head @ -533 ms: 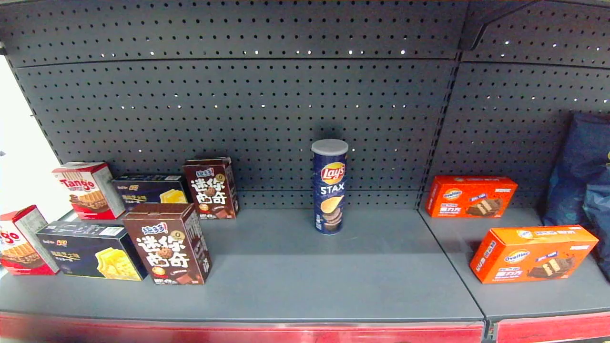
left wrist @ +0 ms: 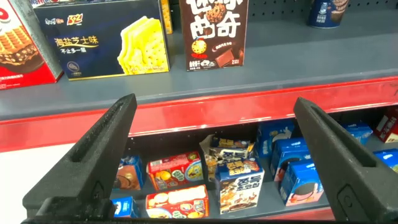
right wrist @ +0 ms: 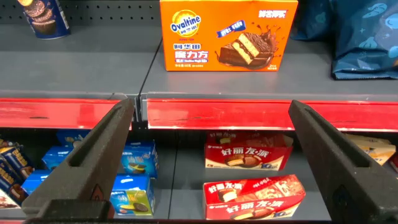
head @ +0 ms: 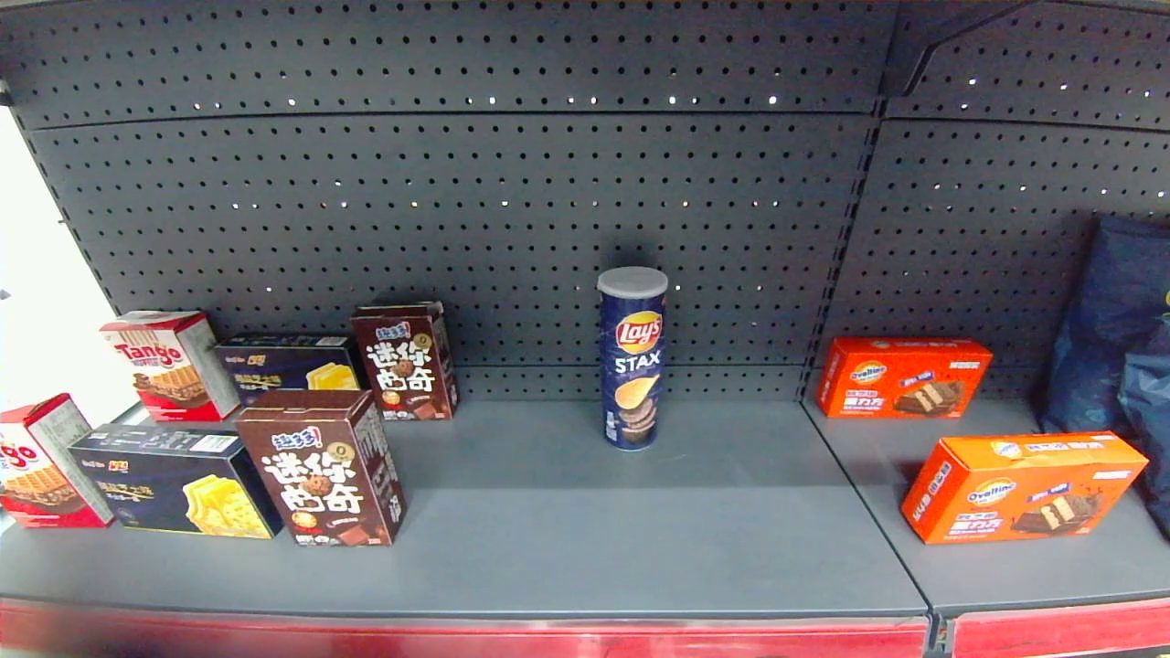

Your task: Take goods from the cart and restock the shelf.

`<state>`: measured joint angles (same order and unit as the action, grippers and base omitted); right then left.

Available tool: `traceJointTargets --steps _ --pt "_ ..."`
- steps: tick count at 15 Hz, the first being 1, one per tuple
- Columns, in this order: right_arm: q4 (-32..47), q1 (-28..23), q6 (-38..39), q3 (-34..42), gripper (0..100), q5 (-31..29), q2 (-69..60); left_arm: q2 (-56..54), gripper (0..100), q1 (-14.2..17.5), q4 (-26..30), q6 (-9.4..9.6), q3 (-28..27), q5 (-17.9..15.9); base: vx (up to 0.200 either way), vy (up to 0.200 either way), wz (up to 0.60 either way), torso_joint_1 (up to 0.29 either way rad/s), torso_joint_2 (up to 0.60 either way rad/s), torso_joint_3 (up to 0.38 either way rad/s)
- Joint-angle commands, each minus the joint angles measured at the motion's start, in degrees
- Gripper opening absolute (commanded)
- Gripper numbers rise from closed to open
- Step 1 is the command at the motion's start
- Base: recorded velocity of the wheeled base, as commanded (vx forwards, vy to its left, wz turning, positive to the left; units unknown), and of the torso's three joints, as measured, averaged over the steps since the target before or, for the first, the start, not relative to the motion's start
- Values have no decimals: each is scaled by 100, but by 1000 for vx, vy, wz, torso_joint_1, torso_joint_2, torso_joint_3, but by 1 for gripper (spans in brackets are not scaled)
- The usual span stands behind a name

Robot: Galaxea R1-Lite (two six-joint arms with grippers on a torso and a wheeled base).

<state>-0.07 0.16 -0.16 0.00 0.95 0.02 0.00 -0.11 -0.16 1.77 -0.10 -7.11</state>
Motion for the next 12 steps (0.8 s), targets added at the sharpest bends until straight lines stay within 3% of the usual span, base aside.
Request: traceJointTargets --steps 1,3,12 --pt "-1 2 -2 0 100 2 -2 0 100 2 -2 -1 1 -1 0 0 0 0 0 0" --pt "-1 2 16 0 100 2 -2 0 100 2 -2 -1 1 -1 0 0 0 0 0 0" --pt "-1 2 16 0 100 2 -2 0 100 11 -2 -1 1 -1 0 0 600 3 4 1"
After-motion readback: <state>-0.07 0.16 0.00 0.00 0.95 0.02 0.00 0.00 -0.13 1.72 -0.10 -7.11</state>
